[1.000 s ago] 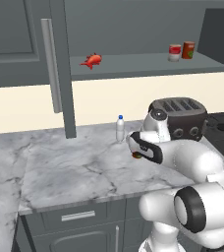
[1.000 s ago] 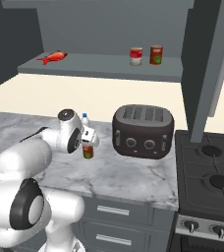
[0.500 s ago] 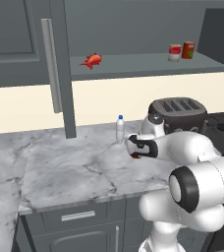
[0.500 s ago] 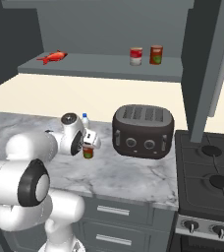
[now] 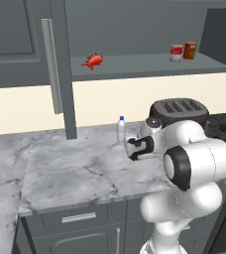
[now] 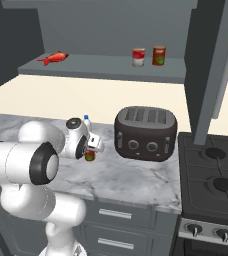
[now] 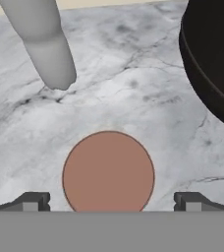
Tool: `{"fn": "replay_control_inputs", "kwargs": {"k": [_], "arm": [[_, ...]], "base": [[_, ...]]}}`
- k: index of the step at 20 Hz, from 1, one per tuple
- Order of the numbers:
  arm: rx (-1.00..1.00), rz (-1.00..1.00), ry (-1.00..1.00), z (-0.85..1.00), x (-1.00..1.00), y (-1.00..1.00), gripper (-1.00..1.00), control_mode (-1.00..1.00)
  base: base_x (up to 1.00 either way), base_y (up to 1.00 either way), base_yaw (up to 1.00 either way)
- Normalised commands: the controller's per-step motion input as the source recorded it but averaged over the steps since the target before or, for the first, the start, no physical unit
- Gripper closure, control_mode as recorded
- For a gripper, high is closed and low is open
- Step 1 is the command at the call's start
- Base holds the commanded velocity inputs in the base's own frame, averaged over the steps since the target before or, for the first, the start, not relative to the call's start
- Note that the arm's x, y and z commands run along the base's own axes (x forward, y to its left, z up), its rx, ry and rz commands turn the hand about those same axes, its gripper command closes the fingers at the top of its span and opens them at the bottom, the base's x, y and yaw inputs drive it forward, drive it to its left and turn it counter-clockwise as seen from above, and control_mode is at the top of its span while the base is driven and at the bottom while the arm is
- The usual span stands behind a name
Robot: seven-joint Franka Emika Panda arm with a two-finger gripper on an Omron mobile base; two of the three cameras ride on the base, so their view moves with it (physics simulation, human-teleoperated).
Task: Pick the cans from the counter and place them in their designated side in the cabinet.
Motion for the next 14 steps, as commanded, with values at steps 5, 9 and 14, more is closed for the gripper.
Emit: {"fn": "replay_control_inputs", "kwargs": {"k": [5,9,14], "arm": [[0.00,0.00,0.00,-0.18,0.23,0.00,1.00,-1.00],[0.00,0.00,0.00,-0.15,0.17,0.00,1.00,-1.00],[0.00,0.00,0.00,-0.06,0.09,0.00,1.00,-1.00]], "base": [[0.00,0.00,0.00],[0.00,0.00,0.00],[0.00,0.00,0.00]]}}
